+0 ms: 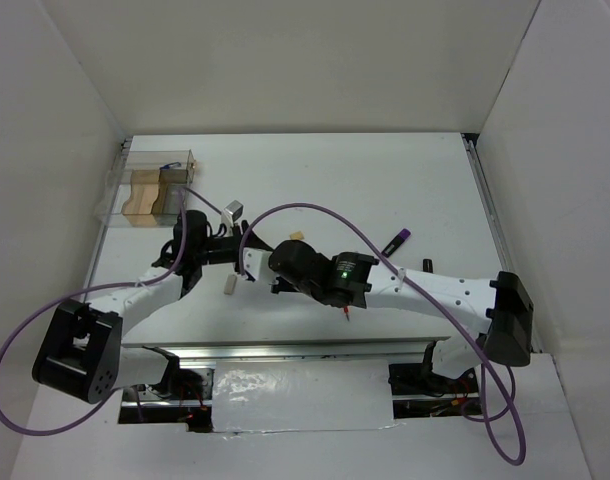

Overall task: Sort the stationery into containers
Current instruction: Pick up the pen cap from the center of the board.

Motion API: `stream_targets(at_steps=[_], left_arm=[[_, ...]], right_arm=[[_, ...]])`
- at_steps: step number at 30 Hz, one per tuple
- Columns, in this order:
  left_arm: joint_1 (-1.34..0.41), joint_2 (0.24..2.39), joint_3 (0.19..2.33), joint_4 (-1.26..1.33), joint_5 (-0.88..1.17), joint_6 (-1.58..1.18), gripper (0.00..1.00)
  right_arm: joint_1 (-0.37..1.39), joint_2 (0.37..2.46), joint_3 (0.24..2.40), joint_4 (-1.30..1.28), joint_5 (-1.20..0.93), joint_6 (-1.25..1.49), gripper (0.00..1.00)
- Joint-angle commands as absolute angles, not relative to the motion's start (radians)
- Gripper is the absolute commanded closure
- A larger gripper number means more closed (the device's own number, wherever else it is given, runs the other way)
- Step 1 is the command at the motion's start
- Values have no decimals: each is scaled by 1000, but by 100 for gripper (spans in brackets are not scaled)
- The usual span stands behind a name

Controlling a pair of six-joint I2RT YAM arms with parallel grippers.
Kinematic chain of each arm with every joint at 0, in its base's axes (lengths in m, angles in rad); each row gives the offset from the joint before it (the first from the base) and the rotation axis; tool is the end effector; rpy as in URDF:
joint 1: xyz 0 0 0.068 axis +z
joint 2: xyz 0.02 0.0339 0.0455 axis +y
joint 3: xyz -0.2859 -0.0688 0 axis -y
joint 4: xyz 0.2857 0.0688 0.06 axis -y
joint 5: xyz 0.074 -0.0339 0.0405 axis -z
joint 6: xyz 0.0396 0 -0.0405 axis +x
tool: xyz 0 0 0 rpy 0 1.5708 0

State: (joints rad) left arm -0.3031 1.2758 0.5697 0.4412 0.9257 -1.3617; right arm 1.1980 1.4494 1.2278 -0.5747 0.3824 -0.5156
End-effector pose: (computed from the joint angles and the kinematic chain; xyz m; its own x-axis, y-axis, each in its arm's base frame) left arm 0.2650 -0.1160 0.2217 -0.9474 -0.3200 0.0043 -0.0544 0.1478 -0.9875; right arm 0.1430 0.3250 0.3139 0.1527 -0.8656 -0.4769 -0.7974 0.1772 -0.5769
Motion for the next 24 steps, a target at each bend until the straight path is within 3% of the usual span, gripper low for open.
stream_targets(at_steps=[1, 12, 24], left_arm=[[-313, 1293, 617, 454, 954, -1342, 53], [-324, 1313, 635, 420, 953, -1321, 57], [-322, 1299, 615, 416, 950, -1321, 80]], right_arm=[[1206, 1457, 1279, -525, 388, -523, 100], [1210, 1462, 1282, -514, 394, -522, 100], [1210, 1459, 1282, -511, 403, -520, 100]])
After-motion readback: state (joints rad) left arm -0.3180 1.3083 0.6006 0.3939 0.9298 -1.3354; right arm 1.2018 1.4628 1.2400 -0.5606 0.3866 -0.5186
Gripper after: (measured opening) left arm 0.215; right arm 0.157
